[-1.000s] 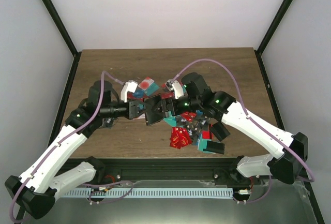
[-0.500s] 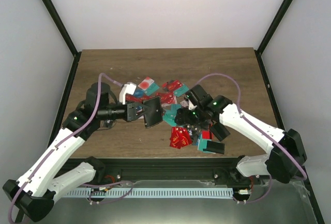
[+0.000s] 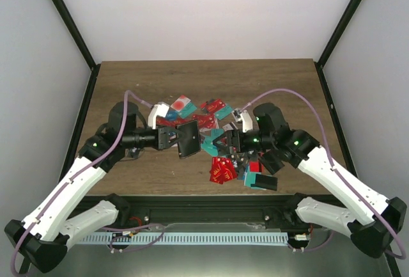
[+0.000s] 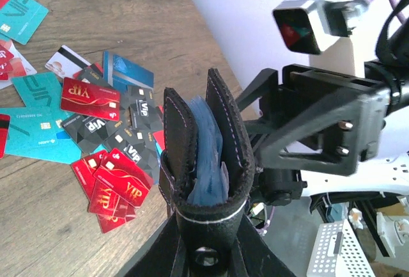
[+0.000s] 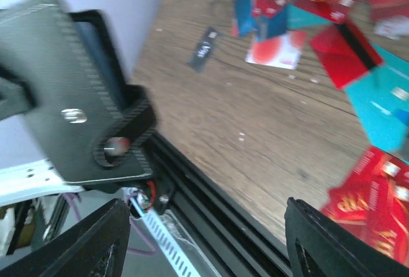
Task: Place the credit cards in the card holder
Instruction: Open the credit card at the center of the board.
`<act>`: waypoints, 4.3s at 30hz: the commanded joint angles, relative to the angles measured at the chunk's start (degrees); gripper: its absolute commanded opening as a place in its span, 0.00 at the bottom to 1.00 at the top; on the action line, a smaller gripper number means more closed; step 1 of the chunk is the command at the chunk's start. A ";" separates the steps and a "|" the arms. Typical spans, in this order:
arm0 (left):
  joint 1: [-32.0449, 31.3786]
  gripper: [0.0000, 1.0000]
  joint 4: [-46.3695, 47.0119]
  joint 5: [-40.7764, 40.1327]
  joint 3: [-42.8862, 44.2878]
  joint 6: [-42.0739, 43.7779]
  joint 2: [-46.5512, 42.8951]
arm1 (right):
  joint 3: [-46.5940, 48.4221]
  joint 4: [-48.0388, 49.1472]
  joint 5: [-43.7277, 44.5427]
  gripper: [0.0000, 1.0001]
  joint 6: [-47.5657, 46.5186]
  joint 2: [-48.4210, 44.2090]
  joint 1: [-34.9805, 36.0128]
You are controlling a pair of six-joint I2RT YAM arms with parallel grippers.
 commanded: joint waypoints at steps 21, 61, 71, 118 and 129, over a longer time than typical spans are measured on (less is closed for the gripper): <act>-1.40 0.04 5.15 -0.98 -4.44 -4.75 -1.65 | 10.02 2.81 1.94 0.34 -1.77 12.47 8.42; -1.98 0.93 -1.30 -21.52 -17.07 -2.49 18.48 | -10.26 25.19 -10.19 0.01 10.45 24.29 8.42; -2.21 0.93 1.11 -17.27 -17.36 -3.13 17.26 | -10.01 23.01 -9.79 0.01 9.61 26.52 8.42; -13.49 0.12 3.64 -32.34 -14.61 -1.05 24.66 | -15.96 20.15 -4.15 0.01 7.19 25.12 6.78; -12.75 0.18 -5.67 -39.41 -15.30 -9.24 23.80 | -5.79 16.87 -3.80 0.01 0.05 38.95 1.56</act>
